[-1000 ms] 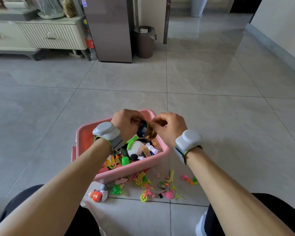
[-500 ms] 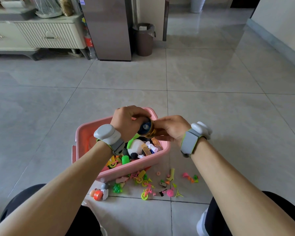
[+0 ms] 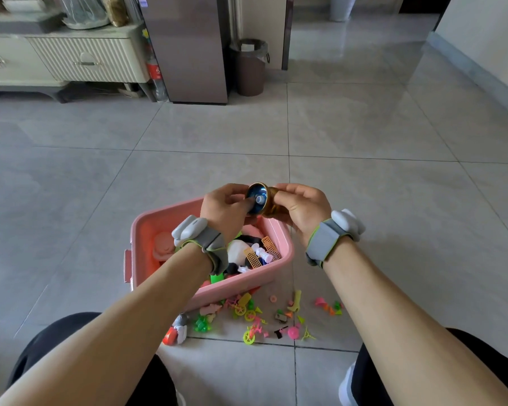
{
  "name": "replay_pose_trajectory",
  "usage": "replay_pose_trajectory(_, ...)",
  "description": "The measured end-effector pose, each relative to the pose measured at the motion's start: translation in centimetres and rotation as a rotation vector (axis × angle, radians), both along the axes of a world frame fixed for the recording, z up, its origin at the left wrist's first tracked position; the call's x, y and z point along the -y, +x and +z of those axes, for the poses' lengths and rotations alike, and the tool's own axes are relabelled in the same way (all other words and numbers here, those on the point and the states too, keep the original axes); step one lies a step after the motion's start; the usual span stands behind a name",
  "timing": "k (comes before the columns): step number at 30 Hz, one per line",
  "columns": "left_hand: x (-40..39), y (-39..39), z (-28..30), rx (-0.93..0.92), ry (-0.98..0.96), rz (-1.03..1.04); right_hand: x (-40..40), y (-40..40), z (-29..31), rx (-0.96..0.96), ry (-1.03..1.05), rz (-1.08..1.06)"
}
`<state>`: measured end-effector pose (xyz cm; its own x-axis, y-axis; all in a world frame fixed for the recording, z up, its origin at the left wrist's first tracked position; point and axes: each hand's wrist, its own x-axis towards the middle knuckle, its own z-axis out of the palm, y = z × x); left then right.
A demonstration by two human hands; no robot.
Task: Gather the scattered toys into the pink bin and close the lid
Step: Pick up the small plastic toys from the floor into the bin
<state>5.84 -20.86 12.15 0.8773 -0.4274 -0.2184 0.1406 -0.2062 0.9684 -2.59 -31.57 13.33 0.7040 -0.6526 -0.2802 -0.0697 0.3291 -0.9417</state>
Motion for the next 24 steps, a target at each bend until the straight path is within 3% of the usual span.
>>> replay_pose_trajectory(7,0.2,0.4,-1.2,-0.033,0.019,-0.007,0.5,0.7,-2.1,-0.148,-0.195,-0.043)
replay_pose_trajectory(14,1.5,1.7,-4.6,-0.330,0.036,0.111,2.8,2.0,-6.2,-0.449,-0.289,0.095)
replay_pose_trajectory(24,4.0,5.9,-14.8,-0.505,0.255,0.141,4.9,4.1,-8.7,-0.652,-0.395,0.344)
